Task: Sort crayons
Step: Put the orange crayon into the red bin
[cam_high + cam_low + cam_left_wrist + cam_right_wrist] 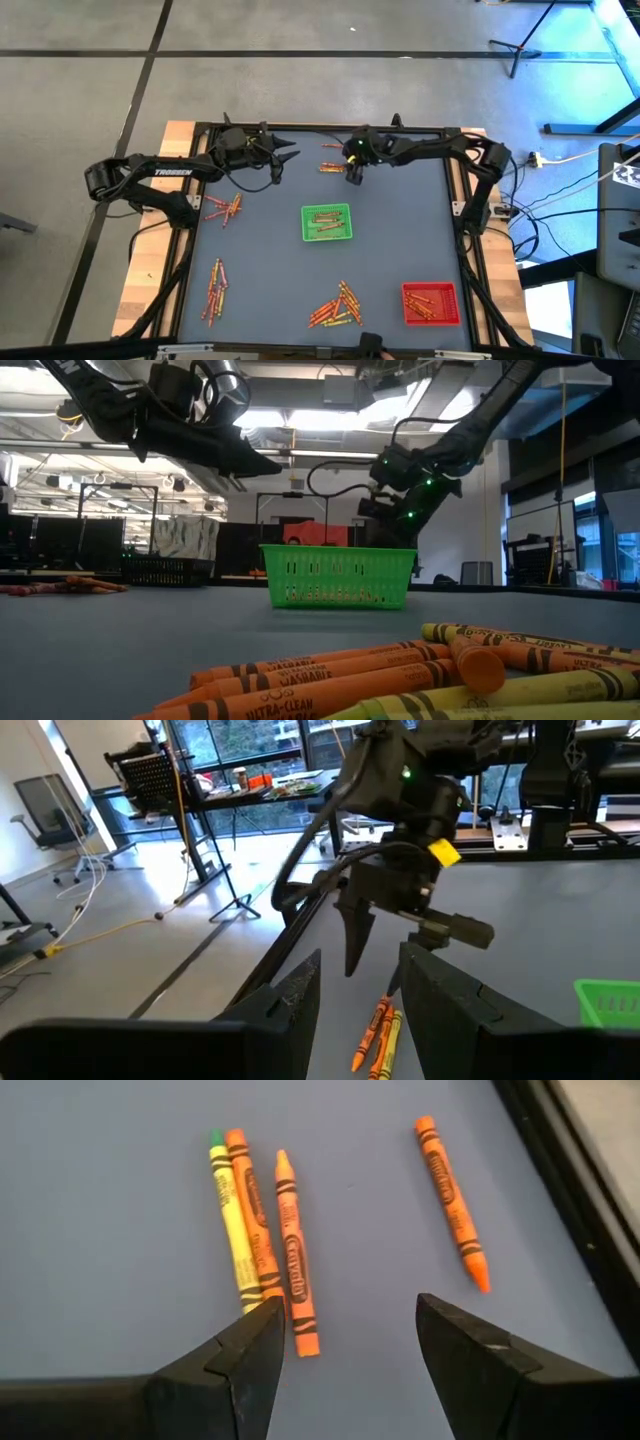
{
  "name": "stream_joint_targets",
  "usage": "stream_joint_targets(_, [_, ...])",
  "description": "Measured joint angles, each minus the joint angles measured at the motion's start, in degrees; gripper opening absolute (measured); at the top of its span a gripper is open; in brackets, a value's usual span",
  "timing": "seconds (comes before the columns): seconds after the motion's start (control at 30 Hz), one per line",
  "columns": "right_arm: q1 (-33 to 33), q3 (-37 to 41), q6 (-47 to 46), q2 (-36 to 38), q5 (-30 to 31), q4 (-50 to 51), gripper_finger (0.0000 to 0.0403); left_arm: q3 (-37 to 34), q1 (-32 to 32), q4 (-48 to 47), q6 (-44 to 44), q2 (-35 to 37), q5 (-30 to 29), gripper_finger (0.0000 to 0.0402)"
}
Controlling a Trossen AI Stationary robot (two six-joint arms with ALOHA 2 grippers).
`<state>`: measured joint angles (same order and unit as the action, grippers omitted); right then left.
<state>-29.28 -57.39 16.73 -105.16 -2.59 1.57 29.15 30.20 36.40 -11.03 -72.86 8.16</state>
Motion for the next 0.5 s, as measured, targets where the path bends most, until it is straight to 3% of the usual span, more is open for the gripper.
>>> stream_joint_targets(0.33, [0.0, -0.1, 0.4, -3.7, 0.0, -0.1, 0.0218, 0.0, 0.0, 0.1, 0.0, 0.0, -0.1, 0.0121])
stream_joint_targets(0.5, [0.0, -0.1, 1.7, -3.8, 0.0, 0.1, 0.0171, 0.0, 0.0, 0.1, 0.0, 0.0, -0.1, 0.0121])
